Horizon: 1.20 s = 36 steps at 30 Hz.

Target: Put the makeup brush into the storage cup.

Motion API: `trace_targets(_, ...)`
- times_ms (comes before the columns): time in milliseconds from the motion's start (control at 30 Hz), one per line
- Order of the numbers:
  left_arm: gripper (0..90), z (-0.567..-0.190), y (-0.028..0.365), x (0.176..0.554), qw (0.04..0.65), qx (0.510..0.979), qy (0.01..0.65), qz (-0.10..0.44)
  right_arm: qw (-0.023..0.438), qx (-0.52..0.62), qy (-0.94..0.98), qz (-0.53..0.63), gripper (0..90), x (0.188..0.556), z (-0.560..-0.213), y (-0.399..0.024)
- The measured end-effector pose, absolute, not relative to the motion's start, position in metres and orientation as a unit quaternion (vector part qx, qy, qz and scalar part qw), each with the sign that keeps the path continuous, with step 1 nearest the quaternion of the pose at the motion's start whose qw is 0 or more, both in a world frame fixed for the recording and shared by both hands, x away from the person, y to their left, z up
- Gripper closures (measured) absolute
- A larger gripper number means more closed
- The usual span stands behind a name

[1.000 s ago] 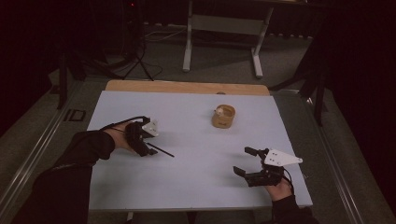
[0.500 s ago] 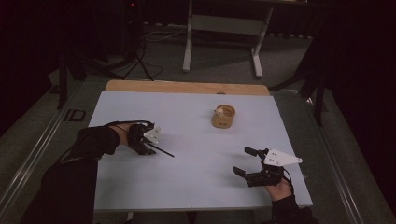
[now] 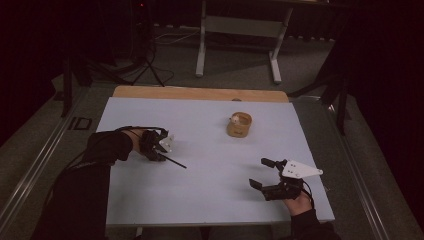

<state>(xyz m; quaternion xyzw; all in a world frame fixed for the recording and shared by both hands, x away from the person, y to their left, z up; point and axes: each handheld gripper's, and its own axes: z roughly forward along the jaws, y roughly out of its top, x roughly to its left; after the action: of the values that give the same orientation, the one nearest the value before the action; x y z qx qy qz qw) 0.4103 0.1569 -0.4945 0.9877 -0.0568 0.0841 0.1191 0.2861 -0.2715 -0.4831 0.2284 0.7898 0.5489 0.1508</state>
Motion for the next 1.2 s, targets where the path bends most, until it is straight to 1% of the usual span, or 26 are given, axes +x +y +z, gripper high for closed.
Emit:
trace_targets(133,70.9,-0.498,0.154,0.413,0.115,0.989,-0.058,0.073,0.150,0.229,0.790,0.549,13.8,0.286,-0.483,-0.272)
trace_targets(300,72.6,-0.499,0.152,0.417,0.108,0.990,-0.063,0.059,0.150,0.227,0.791,0.548,13.8,0.286,-0.484,-0.271)
trace_targets(533,84.5,-0.500,0.147,0.416,0.093,0.992,-0.075,0.041,0.150,0.227,0.791,0.548,13.8,0.285,-0.483,-0.271)
trace_targets(633,84.7,-0.500,0.147,0.416,0.094,0.992,-0.074,0.042,0.150,0.226,0.790,0.549,13.8,0.285,-0.483,-0.271)
trace_targets(700,85.5,-0.499,0.148,0.417,0.094,0.993,-0.063,0.038,0.150,0.228,0.790,0.549,13.8,0.285,-0.483,-0.272)
trace_targets(867,85.7,-0.489,0.143,0.417,0.115,0.992,-0.033,0.028,0.150,0.230,0.789,0.550,13.8,0.285,-0.483,-0.272)
trace_targets(1000,85.7,-0.479,0.138,0.416,0.110,0.994,0.002,0.018,0.150,0.230,0.789,0.549,13.8,0.285,-0.482,-0.272)
trace_targets(1200,85.7,-0.470,0.132,0.410,0.103,0.994,0.033,0.019,0.151,0.228,0.789,0.550,13.8,0.284,-0.482,-0.271)
